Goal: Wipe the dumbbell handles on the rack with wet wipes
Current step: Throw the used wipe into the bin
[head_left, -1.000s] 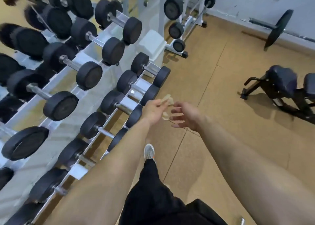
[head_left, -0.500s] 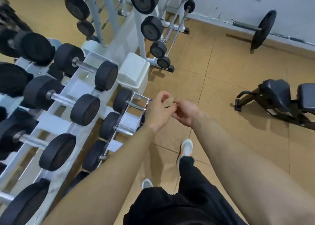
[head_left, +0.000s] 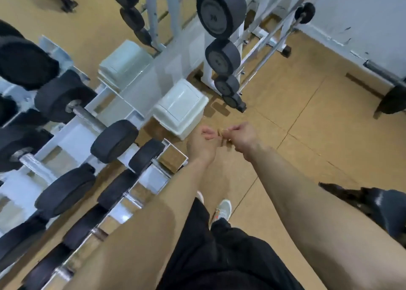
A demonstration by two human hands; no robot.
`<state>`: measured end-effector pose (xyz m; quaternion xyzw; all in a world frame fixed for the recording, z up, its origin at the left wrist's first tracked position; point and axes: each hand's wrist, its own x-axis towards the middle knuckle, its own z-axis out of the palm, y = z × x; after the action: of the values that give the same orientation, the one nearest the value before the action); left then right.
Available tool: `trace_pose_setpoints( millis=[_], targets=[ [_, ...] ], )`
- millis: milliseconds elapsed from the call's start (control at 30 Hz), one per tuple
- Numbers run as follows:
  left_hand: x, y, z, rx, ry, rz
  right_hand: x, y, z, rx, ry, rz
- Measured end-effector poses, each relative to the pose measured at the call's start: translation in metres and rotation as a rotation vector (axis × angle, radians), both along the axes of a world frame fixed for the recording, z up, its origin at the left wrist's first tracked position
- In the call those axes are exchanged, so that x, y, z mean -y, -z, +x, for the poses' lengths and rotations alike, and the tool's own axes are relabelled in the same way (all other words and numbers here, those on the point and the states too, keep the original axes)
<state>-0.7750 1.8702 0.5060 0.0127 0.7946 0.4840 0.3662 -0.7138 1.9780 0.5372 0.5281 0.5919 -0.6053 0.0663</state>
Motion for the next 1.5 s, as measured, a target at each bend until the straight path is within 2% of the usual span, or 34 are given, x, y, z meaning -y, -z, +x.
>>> trace_pose_setpoints(
  millis=[233, 367, 433, 500, 533, 600, 667, 700, 833, 1067, 1167, 1300, 1500],
  targets=[
    [-0.072, 0.067, -0.109, 0.161, -0.225, -0.047, -0.075, 0.079, -0.129, 0.069, 0.022, -0.157],
    [-0.095, 0.123, -0.166, 0.233, -0.314, -0.064, -0.094, 0.133, -0.183, 0.017, -0.11, -0.177],
    [-0.1, 0.153, -0.187, 0.336, -0.383, -0.048, -0.106, 0.161, -0.2, 0.013, -0.139, -0.224],
    [-0.103, 0.183, -0.207, 0.498, -0.492, 0.051, -0.121, 0.195, -0.217, 0.037, -0.175, -0.276],
    [-0.103, 0.202, -0.218, 0.516, -0.55, 0.061, -0.128, 0.214, -0.226, 0.065, -0.217, -0.276],
    [-0.102, 0.246, -0.235, 0.34, -0.486, -0.13, -0.14, 0.253, -0.242, 0.116, -0.306, -0.228],
    [-0.104, 0.289, -0.245, 0.116, -0.282, -0.365, -0.148, 0.293, -0.256, 0.148, -0.337, -0.194],
    [-0.106, 0.307, -0.248, 0.064, -0.204, -0.426, -0.151, 0.311, -0.261, 0.147, -0.339, -0.185],
    [-0.124, 0.38, -0.261, 0.058, -0.115, -0.563, -0.162, 0.385, -0.284, 0.132, -0.449, 0.003],
    [-0.142, 0.423, -0.273, -0.06, -0.268, -0.553, -0.165, 0.446, -0.319, 0.116, -0.326, 0.009],
    [-0.143, 0.427, -0.274, -0.016, -0.286, -0.564, -0.16, 0.445, -0.324, 0.104, -0.402, -0.002],
    [-0.147, 0.422, -0.274, 0.002, -0.306, -0.53, -0.156, 0.432, -0.314, 0.082, -0.506, 0.099],
    [-0.141, 0.38, -0.261, 0.106, -0.363, -0.516, -0.169, 0.407, -0.281, 0.251, -0.566, 0.031]
  ],
)
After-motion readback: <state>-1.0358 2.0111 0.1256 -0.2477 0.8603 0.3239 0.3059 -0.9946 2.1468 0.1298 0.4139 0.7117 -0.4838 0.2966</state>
